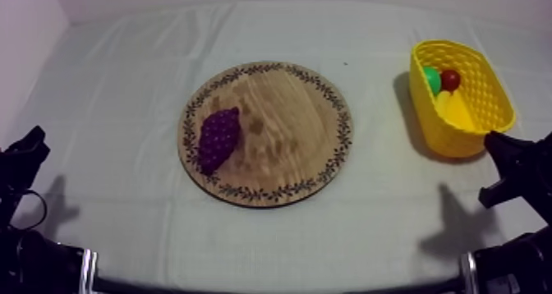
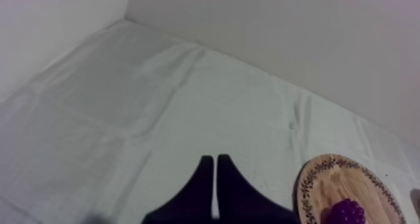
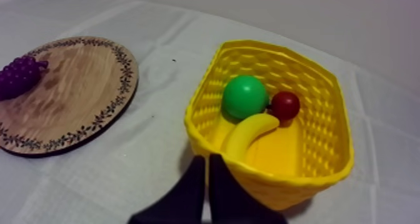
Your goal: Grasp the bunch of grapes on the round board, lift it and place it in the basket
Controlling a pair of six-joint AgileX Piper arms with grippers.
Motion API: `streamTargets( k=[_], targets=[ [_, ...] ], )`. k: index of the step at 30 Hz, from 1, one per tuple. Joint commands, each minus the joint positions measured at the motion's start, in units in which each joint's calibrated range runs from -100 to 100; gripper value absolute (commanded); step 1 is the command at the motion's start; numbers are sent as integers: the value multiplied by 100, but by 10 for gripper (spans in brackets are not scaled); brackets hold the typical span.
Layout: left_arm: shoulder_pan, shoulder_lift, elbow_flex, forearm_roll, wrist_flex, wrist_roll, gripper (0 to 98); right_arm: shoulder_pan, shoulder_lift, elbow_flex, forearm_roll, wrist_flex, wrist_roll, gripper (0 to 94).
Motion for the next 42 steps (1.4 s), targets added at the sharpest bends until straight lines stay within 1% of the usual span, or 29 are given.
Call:
streamTargets(
  k=[1,16,20,24,27,30,34,38,42],
  targets=[
    [2,2,-4,1,0,1,0,0,-3,2,1,6,2,3],
    [2,2,-4,1,0,1,0,-6,-3,2,1,6,9,3],
    [2,2,-4,1,0,1,0,-199,-3,-21,22,158,-62,3],
    [2,2,-4,1,0,1,0,-513,50,-123,67,252,-334,4],
    [2,2,-4,1,0,-1,0,-739,350,-376,225,372,-677,4],
    [2,2,-4,1,0,0,0,-862,866,-984,299,658,-903,5],
    [2,2,-4,1,0,0,0,-959,1691,-2203,238,1260,-955,5],
    [2,2,-4,1,0,1,0,-1095,2574,-3796,166,2251,-1005,5],
    [2,2,-4,1,0,1,0,-1313,3495,-5396,280,3202,-1223,5]
  ],
)
